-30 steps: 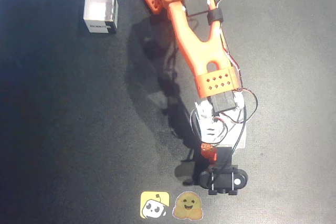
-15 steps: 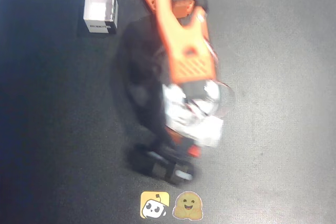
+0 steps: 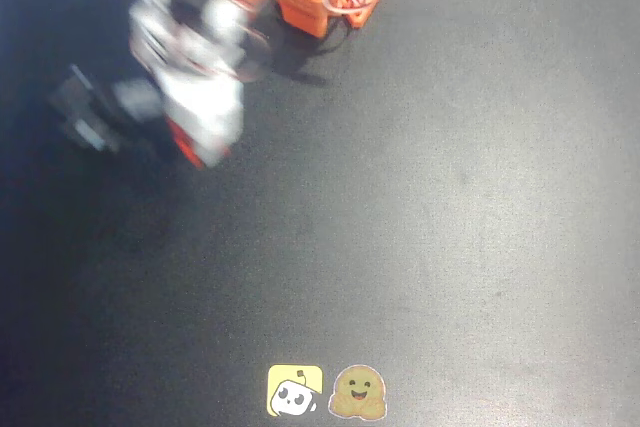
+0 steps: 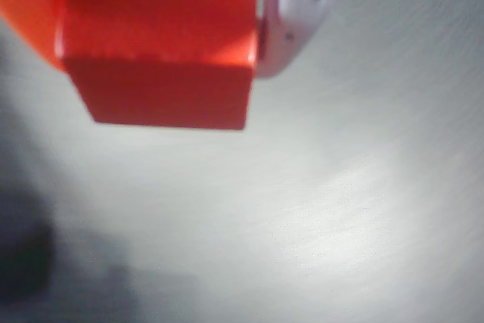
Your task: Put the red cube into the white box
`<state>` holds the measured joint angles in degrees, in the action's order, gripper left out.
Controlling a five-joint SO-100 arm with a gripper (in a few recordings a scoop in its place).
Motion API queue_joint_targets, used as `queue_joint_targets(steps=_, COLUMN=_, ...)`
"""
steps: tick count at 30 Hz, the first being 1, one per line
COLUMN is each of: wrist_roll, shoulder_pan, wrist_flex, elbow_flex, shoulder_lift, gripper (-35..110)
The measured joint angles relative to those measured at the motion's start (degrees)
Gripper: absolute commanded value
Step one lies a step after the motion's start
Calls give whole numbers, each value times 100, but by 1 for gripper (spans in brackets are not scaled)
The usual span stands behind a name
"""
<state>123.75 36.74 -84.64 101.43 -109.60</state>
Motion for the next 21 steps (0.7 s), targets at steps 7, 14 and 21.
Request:
queue_joint_targets(steps=7, wrist_roll=-272, shoulder_pan=1301, wrist_flex=-905, elbow_flex=70, shoulder_lift=-26, gripper=0)
queue_joint_targets(steps=14, wrist_roll=-826, shoulder_pan=2224, wrist_flex=-1345, elbow_flex=352, shoulder_lift=-105, gripper=0)
queue_joint_targets(steps=21, wrist_roll=-1626, shoulder_pan=3261, wrist_flex=-1336, elbow_flex=580, shoulder_lift=-123, gripper=0)
